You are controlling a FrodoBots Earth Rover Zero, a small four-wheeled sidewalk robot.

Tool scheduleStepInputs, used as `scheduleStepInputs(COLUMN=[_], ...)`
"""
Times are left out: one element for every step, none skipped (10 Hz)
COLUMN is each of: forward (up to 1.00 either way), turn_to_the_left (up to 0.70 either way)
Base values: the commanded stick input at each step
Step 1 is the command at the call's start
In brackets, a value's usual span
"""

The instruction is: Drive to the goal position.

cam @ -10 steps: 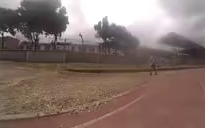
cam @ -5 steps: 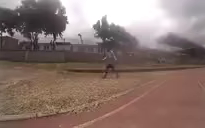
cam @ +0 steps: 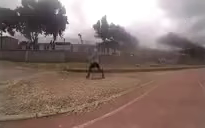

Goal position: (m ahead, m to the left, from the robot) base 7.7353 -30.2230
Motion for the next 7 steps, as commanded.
scheduleStepInputs(forward=[0.0,0.0,0.0,0.0,0.0,0.0,0.0], turn_to_the_left=[-0.39,-0.45,-0.45,-0.45,-0.45,-0.45,-0.45])
